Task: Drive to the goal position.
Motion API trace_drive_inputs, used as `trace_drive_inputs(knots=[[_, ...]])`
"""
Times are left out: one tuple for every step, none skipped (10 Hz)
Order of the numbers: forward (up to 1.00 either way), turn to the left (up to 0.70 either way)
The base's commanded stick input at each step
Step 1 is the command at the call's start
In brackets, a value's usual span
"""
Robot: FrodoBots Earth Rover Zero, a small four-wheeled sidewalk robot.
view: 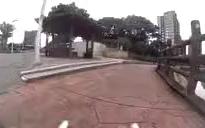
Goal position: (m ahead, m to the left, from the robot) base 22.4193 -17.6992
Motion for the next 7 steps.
trace_drive_inputs(knots=[[0.70, -0.08], [0.70, 0.00], [0.70, 0.00], [0.70, 0.00], [0.70, 0.00], [0.70, 0.00], [0.70, 0.00]])
